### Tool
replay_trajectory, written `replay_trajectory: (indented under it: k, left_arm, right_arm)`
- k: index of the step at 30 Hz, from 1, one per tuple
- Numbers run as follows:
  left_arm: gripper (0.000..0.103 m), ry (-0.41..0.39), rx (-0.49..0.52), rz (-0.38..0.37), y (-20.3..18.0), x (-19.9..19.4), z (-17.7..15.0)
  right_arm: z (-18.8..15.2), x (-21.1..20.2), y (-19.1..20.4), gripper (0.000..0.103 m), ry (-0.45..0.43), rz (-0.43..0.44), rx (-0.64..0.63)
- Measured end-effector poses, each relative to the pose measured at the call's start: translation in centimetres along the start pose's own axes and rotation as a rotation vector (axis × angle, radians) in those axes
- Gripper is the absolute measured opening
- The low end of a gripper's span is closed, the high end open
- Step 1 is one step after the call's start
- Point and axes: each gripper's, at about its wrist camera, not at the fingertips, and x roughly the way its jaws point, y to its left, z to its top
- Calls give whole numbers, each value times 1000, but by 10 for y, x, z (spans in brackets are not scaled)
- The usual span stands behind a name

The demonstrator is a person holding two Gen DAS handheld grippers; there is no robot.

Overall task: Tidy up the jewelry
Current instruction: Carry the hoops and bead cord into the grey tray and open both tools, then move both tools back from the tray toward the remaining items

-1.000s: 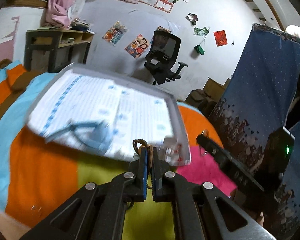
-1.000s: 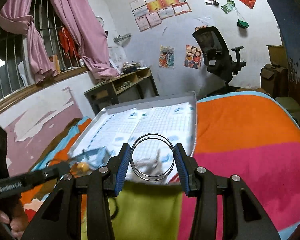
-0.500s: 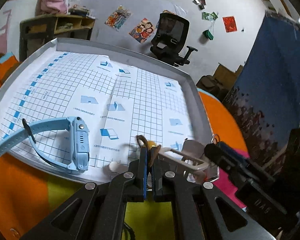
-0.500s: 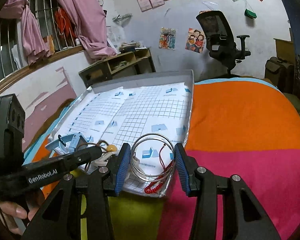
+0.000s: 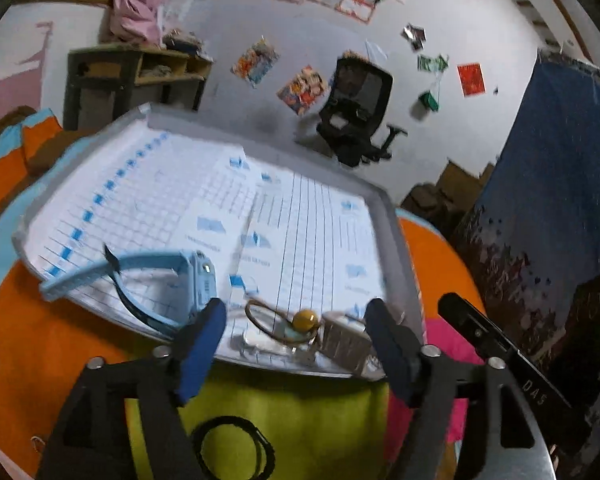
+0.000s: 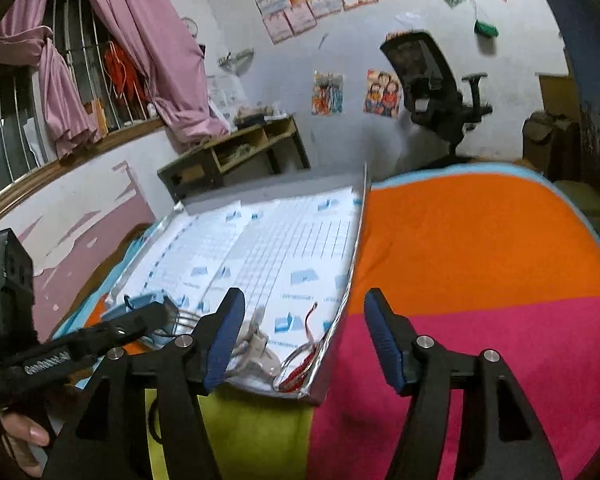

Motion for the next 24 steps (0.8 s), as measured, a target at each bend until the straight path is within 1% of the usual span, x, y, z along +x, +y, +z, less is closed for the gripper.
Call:
replay_trajectory:
  k: [1, 2, 5, 7, 9, 12, 15, 17, 20, 24]
  left_arm:
    - [78, -28, -6, 8, -2, -8, 2]
    - [83, -47, -12, 14, -3, -13, 3]
    - [95, -141, -31, 52, -7, -43, 8]
    - [101, -191, -20, 86, -10, -62, 8]
    - [103, -259, 17, 150, -15, -88, 8]
    - [103, -341, 65, 208, -22, -121, 5]
    - [103, -393, 94, 236, -27, -151, -1]
    - [103, -421, 115, 250, -30, -170, -7]
    - [103, -453, 141, 267, -31, -198, -20]
    - [103, -460, 159, 293, -27, -231, -42]
  right_arm:
    - [2, -5, 0, 64, -18, -10, -8]
    - [5, -11, 0, 66, -43, -18, -12]
    - [14, -38, 2, 77, -126, -22, -14]
    - [18, -55, 5, 88, -177, -26, -25]
    - [22, -76, 8, 94, -238, -32, -32]
    - [21, -109, 16, 101, -326, -45, -45]
    - [16, -138, 28, 102, -388, -78, -77]
    - [13, -155, 35, 102, -411, -92, -105]
    - [5, -180, 45, 102, -430, -99, -127]
    - [-10, -211, 55, 102, -423, -104, -122]
